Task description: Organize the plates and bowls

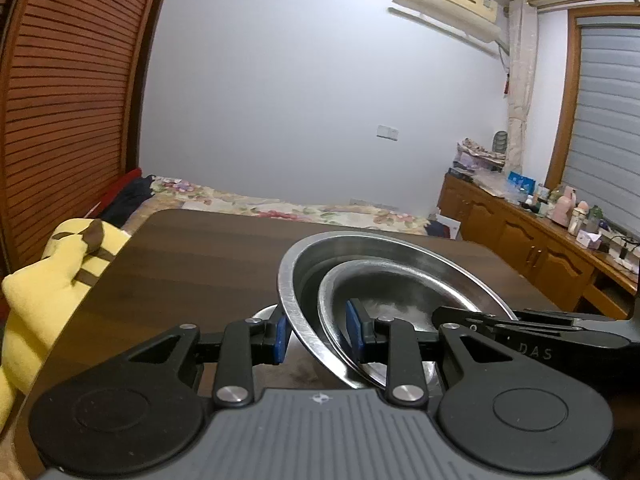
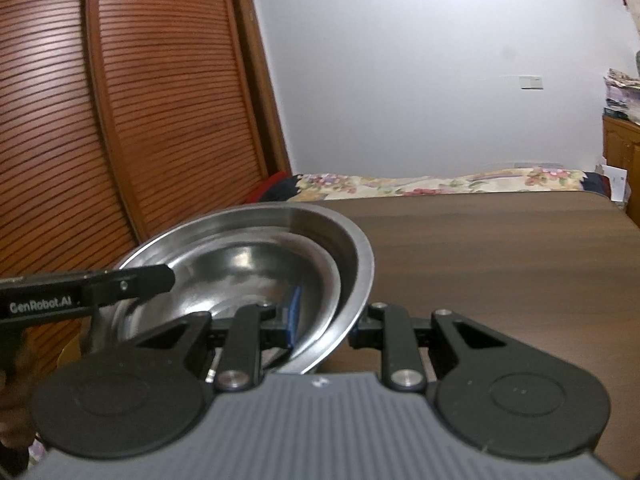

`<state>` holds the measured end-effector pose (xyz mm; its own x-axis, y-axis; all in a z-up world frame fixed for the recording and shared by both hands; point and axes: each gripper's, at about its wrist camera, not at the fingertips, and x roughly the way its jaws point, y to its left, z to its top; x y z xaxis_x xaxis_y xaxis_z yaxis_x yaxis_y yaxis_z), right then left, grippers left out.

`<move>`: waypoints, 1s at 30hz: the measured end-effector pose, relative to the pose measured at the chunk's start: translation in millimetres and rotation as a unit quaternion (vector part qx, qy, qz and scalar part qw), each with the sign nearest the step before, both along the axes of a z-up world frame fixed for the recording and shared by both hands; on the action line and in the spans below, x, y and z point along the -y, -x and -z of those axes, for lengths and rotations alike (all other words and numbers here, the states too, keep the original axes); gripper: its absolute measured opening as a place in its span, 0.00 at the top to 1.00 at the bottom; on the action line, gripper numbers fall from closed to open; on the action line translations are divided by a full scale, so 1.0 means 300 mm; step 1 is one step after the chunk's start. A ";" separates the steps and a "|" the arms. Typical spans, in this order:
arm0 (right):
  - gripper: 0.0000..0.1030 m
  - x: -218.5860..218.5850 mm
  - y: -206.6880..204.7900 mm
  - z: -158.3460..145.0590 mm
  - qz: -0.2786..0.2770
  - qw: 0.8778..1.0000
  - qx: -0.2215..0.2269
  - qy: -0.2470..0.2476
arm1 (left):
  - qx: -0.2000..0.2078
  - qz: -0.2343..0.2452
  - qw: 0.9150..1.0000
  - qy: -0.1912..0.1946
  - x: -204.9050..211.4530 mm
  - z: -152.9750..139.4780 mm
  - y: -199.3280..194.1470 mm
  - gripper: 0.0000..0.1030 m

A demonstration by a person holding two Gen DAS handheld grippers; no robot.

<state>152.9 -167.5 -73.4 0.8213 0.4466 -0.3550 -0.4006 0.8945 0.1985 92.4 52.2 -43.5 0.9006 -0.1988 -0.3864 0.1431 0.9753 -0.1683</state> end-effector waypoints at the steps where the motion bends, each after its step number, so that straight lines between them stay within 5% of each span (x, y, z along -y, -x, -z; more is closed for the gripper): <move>1: 0.76 -0.009 0.000 0.000 -0.002 1.000 -0.001 0.001 | -0.002 -0.002 1.000 0.000 -0.009 0.005 0.003 0.70; 26: 0.74 -0.069 0.005 0.024 -0.016 1.000 -0.011 0.004 | -0.019 -0.023 1.000 -0.009 -0.036 0.051 0.013 0.68; 30: 0.60 -0.073 0.013 0.020 -0.005 1.000 -0.002 0.017 | -0.017 -0.033 0.999 -0.013 -0.045 0.045 0.017 0.50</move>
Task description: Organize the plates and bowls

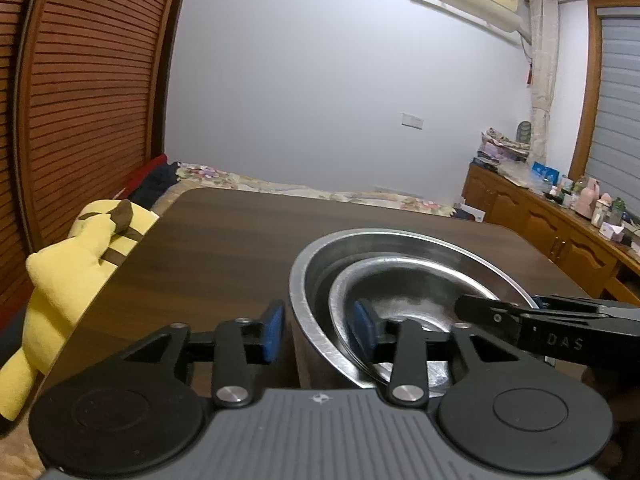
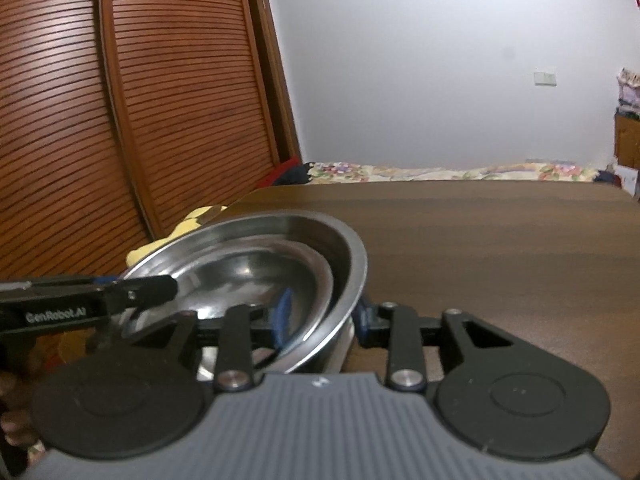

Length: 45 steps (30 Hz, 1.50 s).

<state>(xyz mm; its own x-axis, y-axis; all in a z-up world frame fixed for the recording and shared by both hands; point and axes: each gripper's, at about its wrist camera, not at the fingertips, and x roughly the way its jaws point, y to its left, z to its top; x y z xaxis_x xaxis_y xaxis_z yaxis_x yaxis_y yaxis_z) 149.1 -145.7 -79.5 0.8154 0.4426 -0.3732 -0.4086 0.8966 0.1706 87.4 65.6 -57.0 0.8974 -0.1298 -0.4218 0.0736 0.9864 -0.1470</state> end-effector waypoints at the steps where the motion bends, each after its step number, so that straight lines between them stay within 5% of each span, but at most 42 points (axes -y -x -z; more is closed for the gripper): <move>1: 0.56 0.002 0.000 -0.002 0.001 1.000 0.000 0.000 | 0.002 -0.002 1.000 -0.001 -0.001 -0.004 0.003 0.48; 12: 0.40 0.045 0.062 -0.077 0.026 0.999 0.032 -0.001 | 0.024 -0.006 0.999 -0.032 0.017 -0.091 0.057 0.18; 16: 0.17 0.070 0.107 -0.114 0.041 0.998 0.055 -0.004 | 0.036 -0.002 0.998 -0.042 0.032 -0.126 0.083 0.08; 22: 0.00 0.108 0.176 -0.165 0.066 0.994 0.087 -0.002 | 0.054 -0.015 0.996 -0.063 0.058 -0.198 0.116 0.00; 32: 0.00 0.153 0.266 -0.211 0.100 0.991 0.088 0.009 | 0.076 -0.023 0.992 -0.099 0.129 -0.264 0.189 0.00; 45: 0.00 0.210 0.355 -0.202 0.145 0.985 0.093 0.015 | 0.071 -0.021 0.994 -0.083 0.190 -0.249 0.256 0.00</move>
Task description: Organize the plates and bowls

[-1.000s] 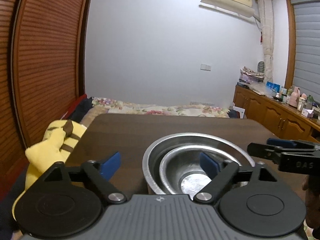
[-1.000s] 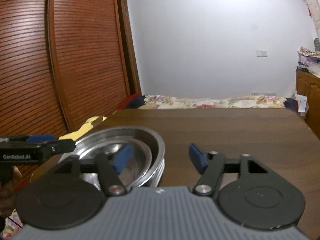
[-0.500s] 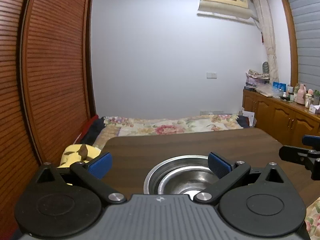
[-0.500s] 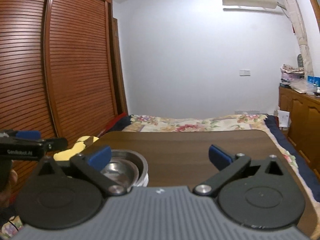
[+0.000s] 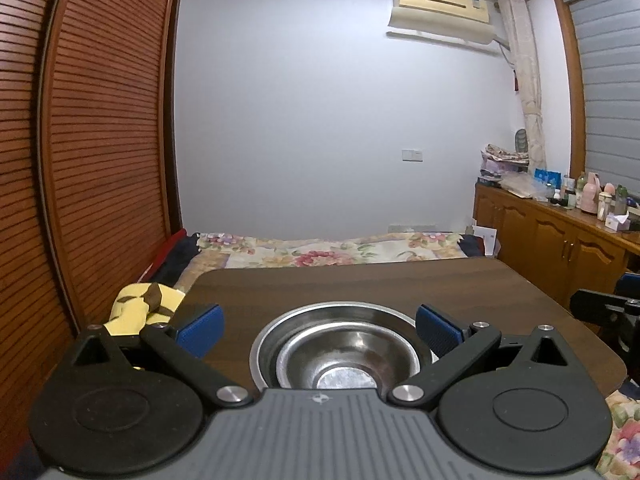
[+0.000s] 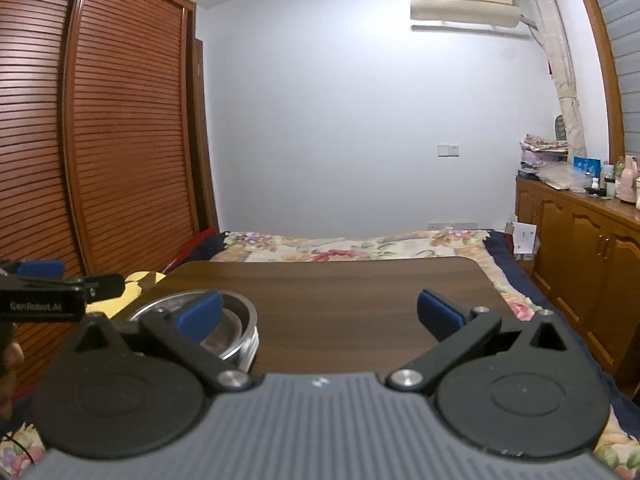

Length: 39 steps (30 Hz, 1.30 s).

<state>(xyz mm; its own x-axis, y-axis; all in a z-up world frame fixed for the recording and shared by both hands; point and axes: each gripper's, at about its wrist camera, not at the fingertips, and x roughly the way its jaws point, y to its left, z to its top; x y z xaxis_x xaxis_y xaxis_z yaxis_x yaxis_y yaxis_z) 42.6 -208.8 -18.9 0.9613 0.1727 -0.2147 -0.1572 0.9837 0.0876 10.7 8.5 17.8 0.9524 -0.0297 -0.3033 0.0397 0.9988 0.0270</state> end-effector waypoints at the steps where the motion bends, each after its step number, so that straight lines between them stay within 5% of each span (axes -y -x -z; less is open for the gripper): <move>1: 0.00 0.003 0.003 0.003 0.001 1.000 0.000 0.000 | -0.001 0.000 1.000 -0.001 0.004 0.004 0.002 0.00; 22: 0.00 0.039 -0.014 0.115 0.036 0.999 -0.029 0.004 | -0.032 -0.003 0.999 -0.013 0.050 0.116 0.014 0.00; 39: 0.00 0.050 -0.009 0.115 0.035 0.999 -0.031 0.003 | -0.035 -0.007 0.999 -0.011 0.041 0.131 0.012 0.00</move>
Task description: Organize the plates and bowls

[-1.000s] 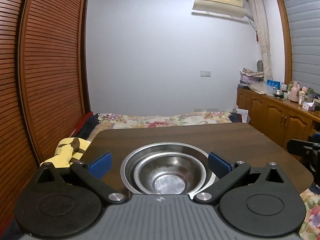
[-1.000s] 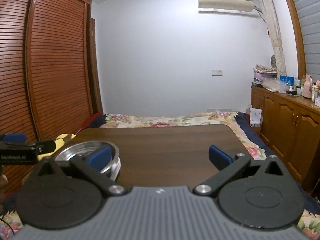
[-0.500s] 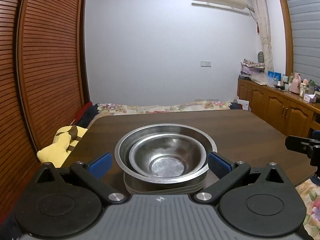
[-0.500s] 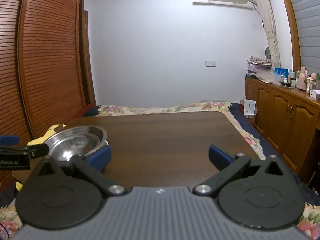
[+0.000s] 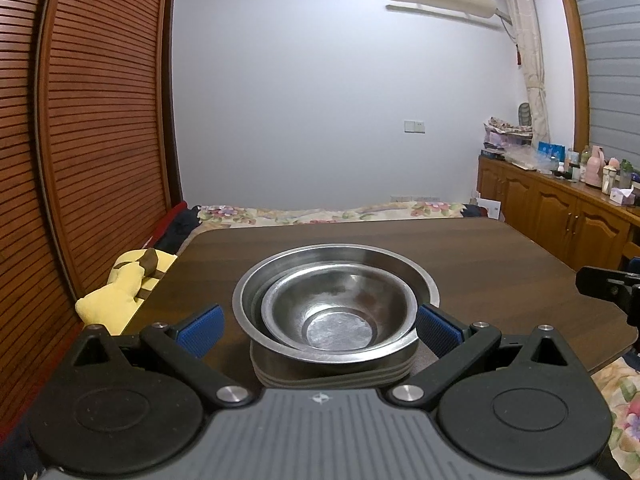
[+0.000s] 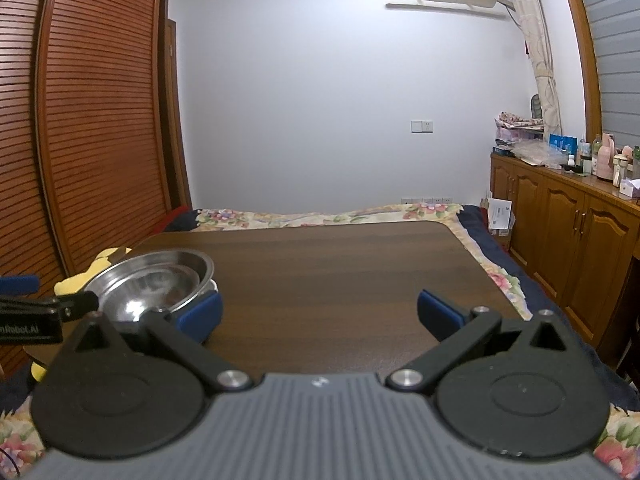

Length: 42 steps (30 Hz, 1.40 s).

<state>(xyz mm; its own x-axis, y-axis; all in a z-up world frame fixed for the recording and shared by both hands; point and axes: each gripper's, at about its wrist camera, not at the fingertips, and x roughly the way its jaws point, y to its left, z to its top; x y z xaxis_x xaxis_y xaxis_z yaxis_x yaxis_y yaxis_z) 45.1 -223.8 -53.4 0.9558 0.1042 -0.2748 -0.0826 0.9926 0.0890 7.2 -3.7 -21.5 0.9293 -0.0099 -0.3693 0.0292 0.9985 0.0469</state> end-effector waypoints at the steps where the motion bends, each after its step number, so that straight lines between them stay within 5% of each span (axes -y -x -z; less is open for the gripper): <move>1: 0.00 0.000 0.001 -0.001 0.000 1.000 0.000 0.000 | 0.000 0.000 1.000 0.001 -0.001 0.000 0.001 0.00; 42: 0.00 0.016 0.001 -0.005 0.000 1.000 -0.001 -0.005 | 0.000 -0.003 1.000 0.005 -0.015 0.011 -0.003 0.00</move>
<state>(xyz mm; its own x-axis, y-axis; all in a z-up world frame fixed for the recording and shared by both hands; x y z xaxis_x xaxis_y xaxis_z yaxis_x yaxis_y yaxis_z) 44.8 -228.6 -51.8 0.9555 0.1064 -0.2752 -0.0821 0.9918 0.0981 7.9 0.8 -24.7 0.9291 -0.0075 -0.3698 0.0224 0.9991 0.0361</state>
